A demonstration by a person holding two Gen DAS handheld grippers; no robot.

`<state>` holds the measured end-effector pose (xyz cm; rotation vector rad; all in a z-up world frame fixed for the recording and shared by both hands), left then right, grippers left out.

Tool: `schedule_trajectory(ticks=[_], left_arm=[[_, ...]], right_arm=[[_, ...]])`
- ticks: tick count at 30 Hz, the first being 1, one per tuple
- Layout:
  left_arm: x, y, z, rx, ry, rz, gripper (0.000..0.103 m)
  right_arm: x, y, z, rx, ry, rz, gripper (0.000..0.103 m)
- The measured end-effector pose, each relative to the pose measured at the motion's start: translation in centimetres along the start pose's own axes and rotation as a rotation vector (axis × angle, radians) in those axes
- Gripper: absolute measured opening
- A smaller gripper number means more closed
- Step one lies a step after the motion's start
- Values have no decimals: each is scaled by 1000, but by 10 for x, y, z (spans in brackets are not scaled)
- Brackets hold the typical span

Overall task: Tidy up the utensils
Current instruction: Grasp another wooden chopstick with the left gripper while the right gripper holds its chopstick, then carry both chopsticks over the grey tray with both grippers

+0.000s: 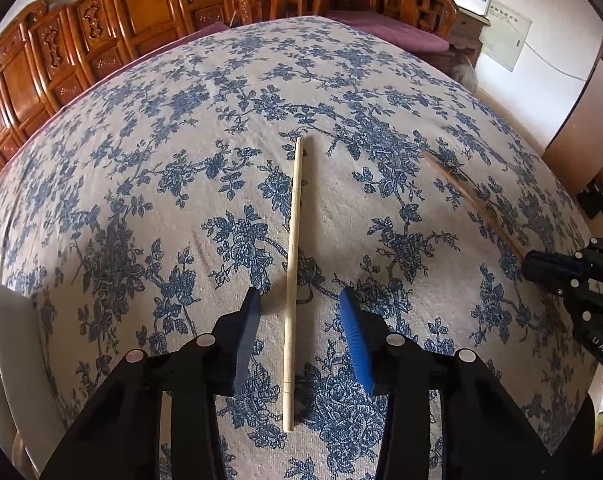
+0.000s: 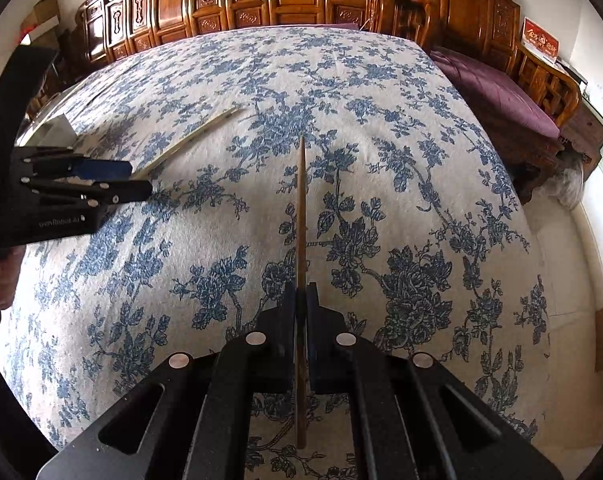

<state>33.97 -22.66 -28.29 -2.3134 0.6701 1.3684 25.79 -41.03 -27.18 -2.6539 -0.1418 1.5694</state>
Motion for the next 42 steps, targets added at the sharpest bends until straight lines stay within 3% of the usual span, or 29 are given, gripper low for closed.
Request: schedule_trajectory(ticks=[4,6,7,15,25,33,42], left_arm=[[1,-3,-2,-4,1,0,25],[1,-3,-3,-3,6,1,6],[1,-3,-3,-2,6,-5,5],[-18,-6,1,-1,22,-32,4],[-84,-19,6,-15,102,-54,4],[-145,-46,26,-49,176,-78,4],[-186,-100,54,-124,202,-132,4]], right_arm=[[1,0,0,0,2,-1,6],[1,-1,1,0,4,-2,6],[1,-1,1,0,5,-3,6],[-7,-9,-3,0,16,-39,6],[-48,-44,-17,-55,87,-46,6],[-83,-93,-29,-107,145,-63,6],[-108,-160,-46,-187,186,-97,6]])
Point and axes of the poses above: each gripper's, at about its wrist camera, not at the fingertips, and x roughly the way its jaws point, y to its right, z to its underside, the point moved 5 cm from there along x, roughly the way its jaws point, and after that the axes turned 8 degrees about x, right-handed, at the moved point
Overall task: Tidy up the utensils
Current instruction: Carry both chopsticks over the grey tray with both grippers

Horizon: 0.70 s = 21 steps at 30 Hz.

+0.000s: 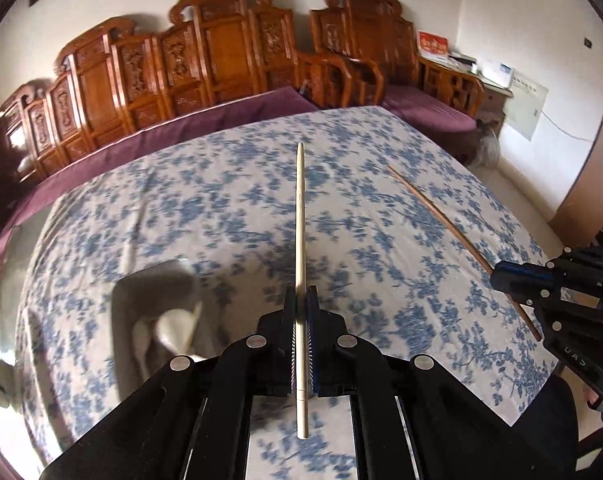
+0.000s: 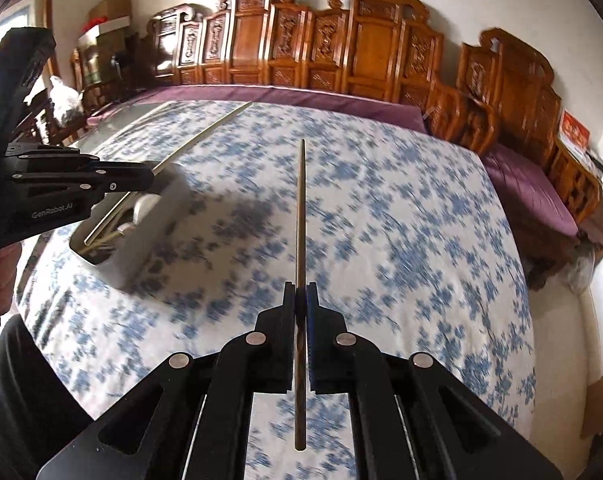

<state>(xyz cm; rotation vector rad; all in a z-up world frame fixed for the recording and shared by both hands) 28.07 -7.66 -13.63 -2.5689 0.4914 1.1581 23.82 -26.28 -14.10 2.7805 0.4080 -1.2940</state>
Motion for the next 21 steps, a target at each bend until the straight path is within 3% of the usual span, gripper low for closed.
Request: schedule_trajectory(ticks=[7,21], left_arm=[[-6,-39,15,-55,-2,-30,4],[30,-101,62,-171,-75,-50,4]], right_arm=[[-6,-34,-15,-31,20,-16,6],[18,-93,-21,-105,2,-59,6]])
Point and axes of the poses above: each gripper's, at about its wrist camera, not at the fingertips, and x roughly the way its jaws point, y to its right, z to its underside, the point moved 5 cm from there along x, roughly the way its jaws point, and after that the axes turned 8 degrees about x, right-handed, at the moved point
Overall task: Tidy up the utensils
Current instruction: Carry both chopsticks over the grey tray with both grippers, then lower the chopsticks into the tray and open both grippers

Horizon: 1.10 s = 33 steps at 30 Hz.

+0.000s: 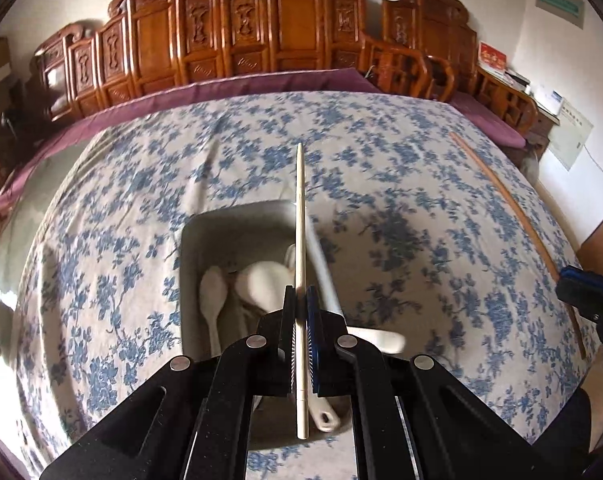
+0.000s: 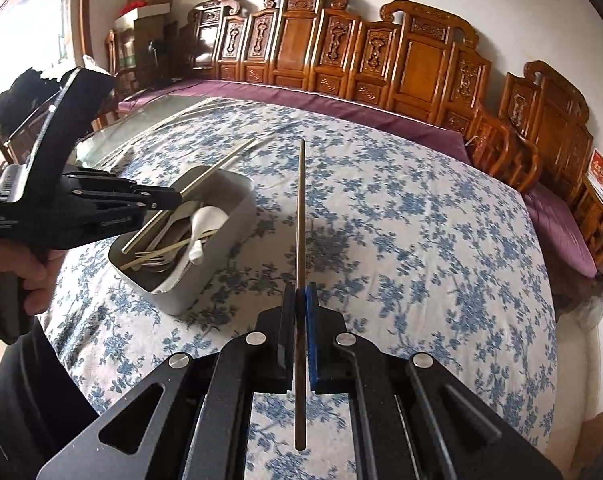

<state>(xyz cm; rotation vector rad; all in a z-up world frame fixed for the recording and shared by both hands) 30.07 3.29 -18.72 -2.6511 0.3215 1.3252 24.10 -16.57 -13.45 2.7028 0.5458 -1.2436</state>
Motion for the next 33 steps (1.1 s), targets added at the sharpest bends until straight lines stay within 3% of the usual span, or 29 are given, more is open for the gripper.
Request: schedule_trajectory(ticks=[8,19,24,33], left_arm=[[24,-26,17,-52,-50,21,4],[37,-33,30,-60,-88,13,5],[26,-40,31,-62,-72,4,26],[-6,-63,33,-34,-21,-30,31]], right_arm=[[15,-18,-5,-14,-15,-15,6],[29,-35,-10,-23,-26,-32,6],[37,-47,-17,-27,-29,-50,6],[65,-82,-37,-24,-36,-114,6]])
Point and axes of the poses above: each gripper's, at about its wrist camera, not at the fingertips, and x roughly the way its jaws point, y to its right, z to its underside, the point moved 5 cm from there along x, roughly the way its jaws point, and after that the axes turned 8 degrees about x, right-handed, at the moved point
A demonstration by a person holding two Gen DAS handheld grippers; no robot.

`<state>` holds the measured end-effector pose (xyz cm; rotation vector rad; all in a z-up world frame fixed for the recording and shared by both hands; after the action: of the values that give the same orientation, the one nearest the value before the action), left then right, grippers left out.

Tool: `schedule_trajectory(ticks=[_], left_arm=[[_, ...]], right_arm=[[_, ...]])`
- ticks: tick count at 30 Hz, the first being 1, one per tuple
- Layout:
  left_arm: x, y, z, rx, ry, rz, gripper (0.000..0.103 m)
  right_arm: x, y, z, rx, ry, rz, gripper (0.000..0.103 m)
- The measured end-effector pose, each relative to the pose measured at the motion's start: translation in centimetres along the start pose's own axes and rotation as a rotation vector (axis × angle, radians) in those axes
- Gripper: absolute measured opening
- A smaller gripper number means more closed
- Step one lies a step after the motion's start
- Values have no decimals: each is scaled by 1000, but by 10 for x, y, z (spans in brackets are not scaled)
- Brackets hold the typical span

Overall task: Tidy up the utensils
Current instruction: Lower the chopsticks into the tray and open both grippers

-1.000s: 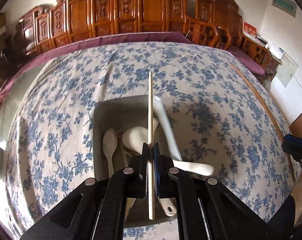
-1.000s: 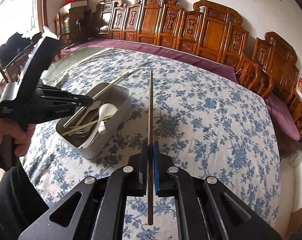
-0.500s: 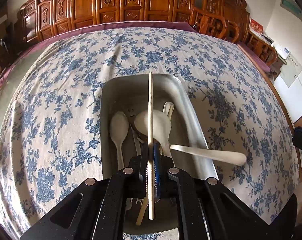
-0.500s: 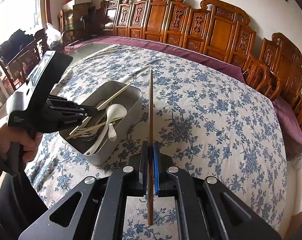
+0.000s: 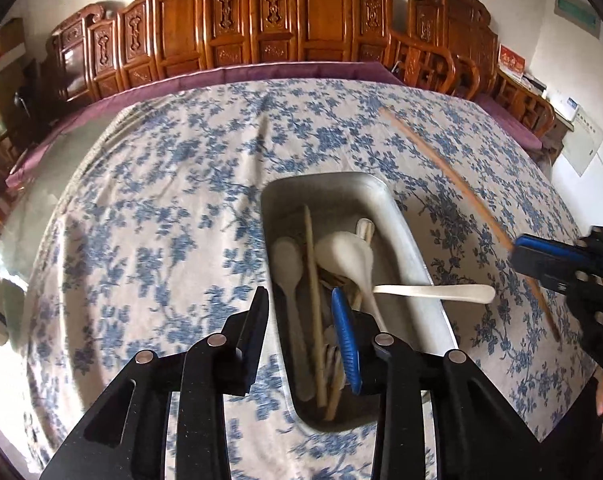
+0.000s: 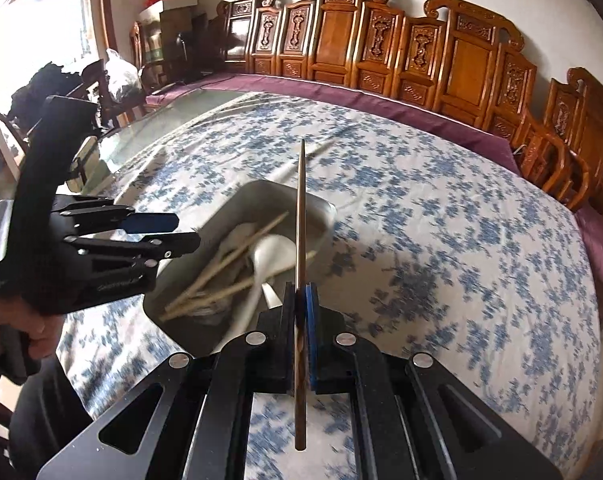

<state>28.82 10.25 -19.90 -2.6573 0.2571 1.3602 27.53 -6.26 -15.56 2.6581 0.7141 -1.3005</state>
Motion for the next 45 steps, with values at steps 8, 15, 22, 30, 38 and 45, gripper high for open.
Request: schedule_trajectory(ticks=[8,15,22,30,38,45], left_arm=[[-10,-30,9,-13,4,-28,31],[-12,-43,13,-34,7,-38,31],[-14,-41,12,-26,9,-37,31],[-17,-42,11,-28,15,-38,31],[-17,-44,10,-36,17,-41,32],[-18,-45,11,-35,16,-44,32]], right_arm=[[32,-18,-18,65,-15,-64,6],[58,-28,-22,140,-37,-100,6],[75,-36,-15,163,-55,-94,6],[89,-41,5,136,-91,-67,6],[94,-49,13,116,-108,-63,6],[95,-50,7,126,-101,-83,7]])
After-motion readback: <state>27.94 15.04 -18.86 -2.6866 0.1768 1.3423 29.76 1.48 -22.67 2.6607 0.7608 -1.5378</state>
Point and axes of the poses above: each gripper's, at about its wrist camera, not at the fingertips, and x roughly the way its jaws point, y to its right, z to its underside, the point moved 5 cm from there along x, roughly the way its jaws point, and after that the axes turned 8 degrees about x, right-handed, at the moved point
